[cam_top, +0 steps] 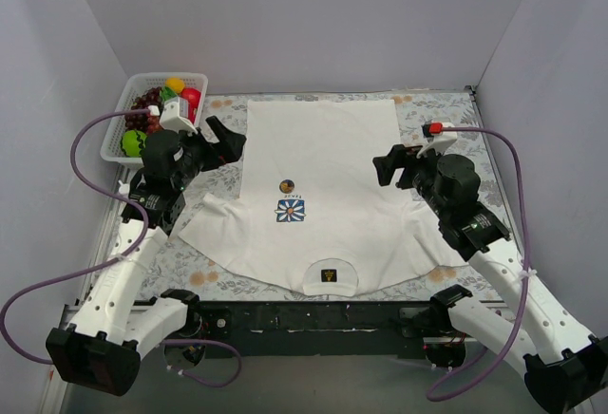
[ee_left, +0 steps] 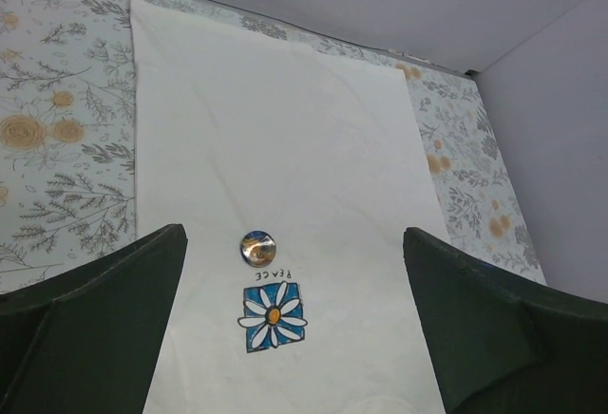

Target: Pin the brooch onto the clothing

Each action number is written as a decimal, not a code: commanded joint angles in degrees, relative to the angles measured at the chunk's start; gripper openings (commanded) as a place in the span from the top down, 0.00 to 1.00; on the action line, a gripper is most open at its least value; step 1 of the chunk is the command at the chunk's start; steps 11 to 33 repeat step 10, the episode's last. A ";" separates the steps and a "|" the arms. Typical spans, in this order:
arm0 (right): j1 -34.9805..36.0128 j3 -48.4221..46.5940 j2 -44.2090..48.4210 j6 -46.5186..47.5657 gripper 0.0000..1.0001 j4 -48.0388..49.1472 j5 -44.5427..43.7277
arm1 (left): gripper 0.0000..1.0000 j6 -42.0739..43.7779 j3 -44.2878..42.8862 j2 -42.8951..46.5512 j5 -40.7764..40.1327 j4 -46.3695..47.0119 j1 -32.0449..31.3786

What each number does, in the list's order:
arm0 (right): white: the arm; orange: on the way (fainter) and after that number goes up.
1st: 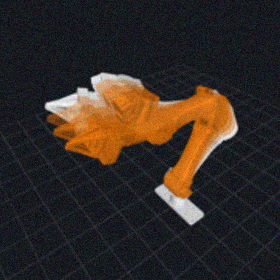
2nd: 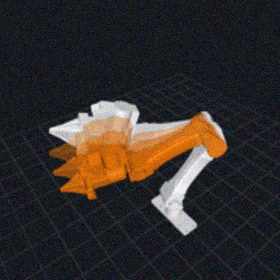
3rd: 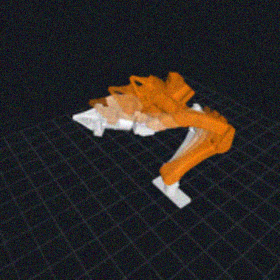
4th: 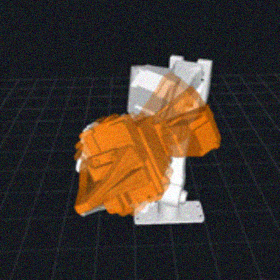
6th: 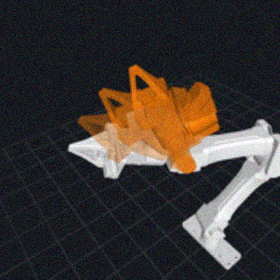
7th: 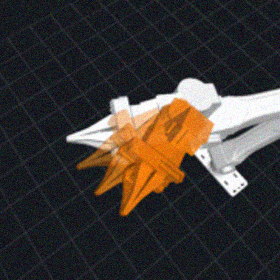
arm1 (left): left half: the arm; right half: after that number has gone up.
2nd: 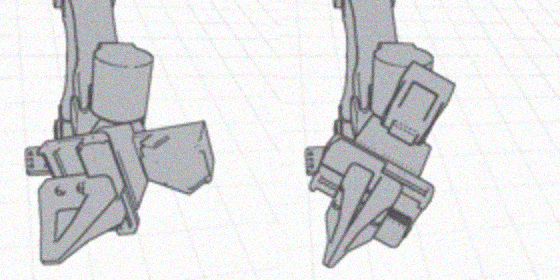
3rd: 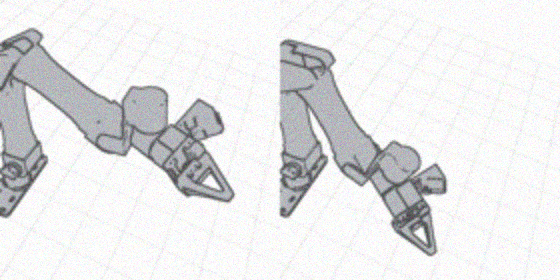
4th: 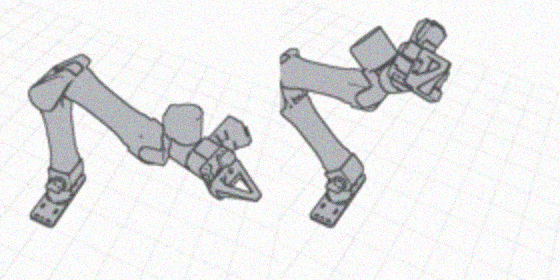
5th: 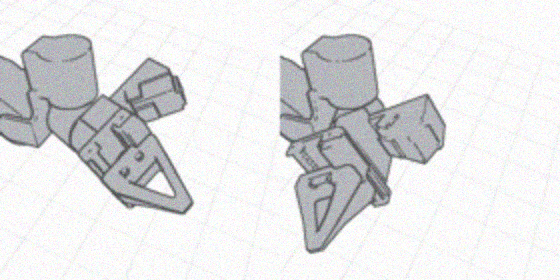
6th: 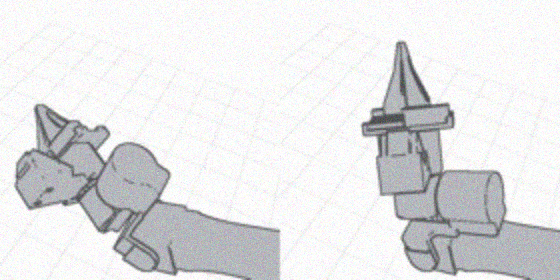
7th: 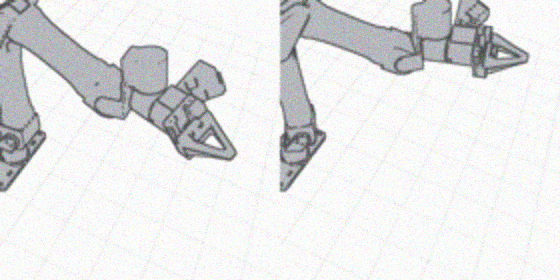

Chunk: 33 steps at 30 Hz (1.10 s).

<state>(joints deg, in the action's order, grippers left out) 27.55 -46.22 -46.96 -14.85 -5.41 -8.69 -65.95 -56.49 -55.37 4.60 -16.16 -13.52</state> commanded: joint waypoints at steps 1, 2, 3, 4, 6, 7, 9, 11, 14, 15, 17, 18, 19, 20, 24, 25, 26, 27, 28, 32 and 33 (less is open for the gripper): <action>0.05 0.42 0.03 0.79 0.13 4.09 -0.19 | 0.02 1.44 1.12 1.06 2.52 2.89 -0.19; 0.05 0.51 -0.06 0.70 0.13 4.35 -0.19 | 0.02 1.70 1.29 1.15 2.43 3.15 -0.19; 0.05 0.69 -0.15 0.88 0.12 4.70 0.07 | 0.02 1.71 1.29 1.15 2.52 3.16 -0.11; 0.05 0.86 -0.15 1.49 0.10 4.79 0.51 | 0.02 2.14 1.47 1.23 2.52 3.42 -0.10; 0.05 1.39 -0.24 2.19 0.08 6.62 1.57 | 0.02 2.49 2.08 1.58 3.13 3.85 -0.10; 0.05 1.74 -0.24 2.89 0.08 7.07 1.74 | 0.02 2.93 2.69 1.85 3.57 4.55 -0.10; 0.05 3.23 -0.15 3.42 0.07 8.74 0.17 | 0.02 2.93 4.71 2.90 2.53 6.75 -0.19; 0.05 4.11 0.02 4.99 0.07 9.97 -0.88 | 0.02 3.11 5.50 3.16 2.17 7.54 -0.11; 0.05 4.11 0.02 4.99 0.07 9.97 -0.88 | 0.02 3.11 5.50 3.16 2.17 7.54 -0.11; 0.05 4.11 0.02 4.99 0.07 9.97 -0.88 | 0.02 3.11 5.50 3.16 2.17 7.54 -0.11; 0.05 4.11 0.02 4.99 0.07 9.97 -0.88 | 0.02 3.11 5.50 3.16 2.17 7.54 -0.11; 0.05 4.11 0.02 4.99 0.07 9.97 -0.88 | 0.02 3.11 5.50 3.16 2.17 7.54 -0.11; 0.05 4.11 0.02 4.99 0.07 9.97 -0.88 | 0.02 3.11 5.50 3.16 2.17 7.54 -0.11; 0.05 4.11 0.02 4.99 0.07 9.97 -0.88 | 0.02 3.11 5.50 3.16 2.17 7.54 -0.11; 0.05 4.11 0.02 4.99 0.07 9.97 -0.88 | 0.02 3.11 5.50 3.16 2.17 7.54 -0.11; 0.05 4.11 0.02 4.99 0.07 9.97 -0.88 | 0.02 3.11 5.50 3.16 2.17 7.54 -0.11; 0.05 4.11 0.02 4.99 0.07 9.97 -0.88 | 0.02 3.11 5.50 3.16 2.17 7.54 -0.11; 0.05 4.11 0.02 4.99 0.07 9.97 -0.88 | 0.02 3.11 5.50 3.16 2.17 7.54 -0.11; 0.05 4.11 0.02 4.99 0.07 9.97 -0.88 | 0.02 3.11 5.50 3.16 2.17 7.54 -0.11; 0.05 4.11 0.02 4.99 0.07 9.97 -0.88 | 0.02 3.11 5.50 3.16 2.17 7.54 -0.11; 0.05 4.11 0.02 4.99 0.07 9.97 -0.88 | 0.02 3.11 5.50 3.16 2.17 7.54 -0.11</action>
